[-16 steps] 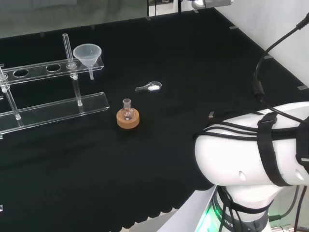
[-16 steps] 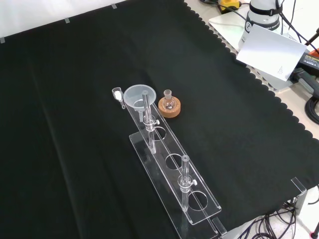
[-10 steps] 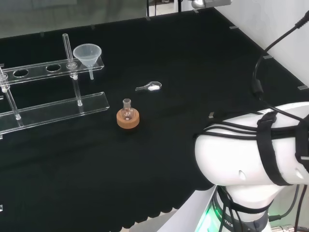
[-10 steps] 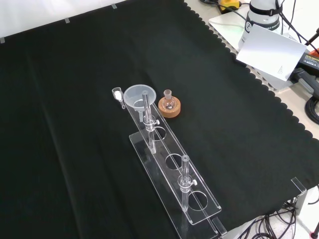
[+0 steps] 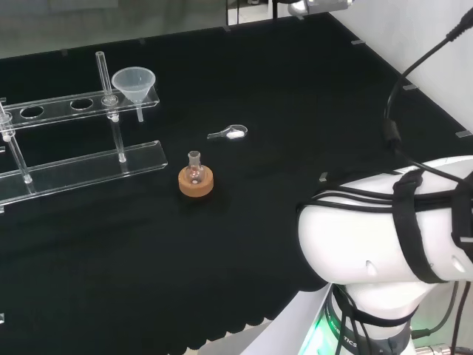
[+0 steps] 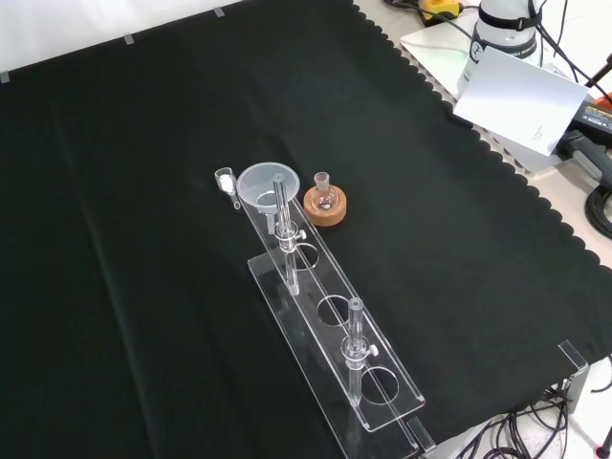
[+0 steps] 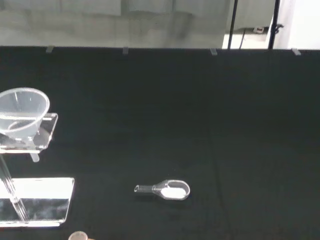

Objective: Pick up the funnel from the transparent funnel stand.

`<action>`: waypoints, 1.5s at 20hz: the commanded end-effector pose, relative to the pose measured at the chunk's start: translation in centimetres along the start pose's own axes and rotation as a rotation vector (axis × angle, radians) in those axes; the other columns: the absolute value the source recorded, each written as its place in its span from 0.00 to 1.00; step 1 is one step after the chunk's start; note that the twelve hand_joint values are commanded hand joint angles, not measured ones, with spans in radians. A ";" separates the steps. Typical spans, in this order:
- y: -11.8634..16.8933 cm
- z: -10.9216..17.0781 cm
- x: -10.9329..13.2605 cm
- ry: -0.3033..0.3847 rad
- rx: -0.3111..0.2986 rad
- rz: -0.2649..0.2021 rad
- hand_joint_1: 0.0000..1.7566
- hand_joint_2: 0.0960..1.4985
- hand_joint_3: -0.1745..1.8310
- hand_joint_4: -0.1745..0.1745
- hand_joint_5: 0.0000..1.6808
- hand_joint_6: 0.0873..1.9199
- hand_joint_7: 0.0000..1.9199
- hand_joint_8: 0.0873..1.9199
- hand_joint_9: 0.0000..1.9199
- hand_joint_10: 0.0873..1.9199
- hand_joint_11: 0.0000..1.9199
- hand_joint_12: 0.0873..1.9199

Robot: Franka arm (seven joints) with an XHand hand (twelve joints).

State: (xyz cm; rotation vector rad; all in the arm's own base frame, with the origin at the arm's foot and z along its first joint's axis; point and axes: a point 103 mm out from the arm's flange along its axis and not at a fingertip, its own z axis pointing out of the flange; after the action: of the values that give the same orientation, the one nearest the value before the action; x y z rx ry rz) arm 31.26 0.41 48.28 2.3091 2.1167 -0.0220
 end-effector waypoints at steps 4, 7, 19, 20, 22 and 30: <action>3.1 2.0 1.8 -0.013 0.035 0.031 0.00 0.73 0.33 0.55 0.13 0.00 0.00 0.19 0.07 0.29 0.07 0.68; 4.4 2.4 2.0 -0.013 0.043 0.039 0.00 0.73 0.33 0.55 0.13 0.00 0.00 0.19 0.07 0.29 0.07 0.68; 11.0 7.1 6.8 -0.018 0.123 -0.036 0.00 0.72 0.31 0.53 0.13 0.00 0.00 0.19 0.07 0.30 0.06 0.70; 11.5 7.6 7.5 -0.018 0.131 -0.052 0.00 0.72 0.31 0.53 0.13 0.00 0.00 0.19 0.07 0.30 0.05 0.70; 12.3 8.5 8.7 -0.017 0.142 -0.074 0.00 0.71 0.30 0.53 0.12 0.00 0.00 0.19 0.07 0.30 0.04 0.71; 14.6 10.9 12.1 -0.027 0.183 -0.143 0.00 0.71 0.28 0.52 0.11 0.00 0.01 0.21 0.07 0.32 0.03 0.72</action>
State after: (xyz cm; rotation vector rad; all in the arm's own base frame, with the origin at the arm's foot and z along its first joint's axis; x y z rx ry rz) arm 44.50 7.65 38.31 2.3043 2.2781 -0.2564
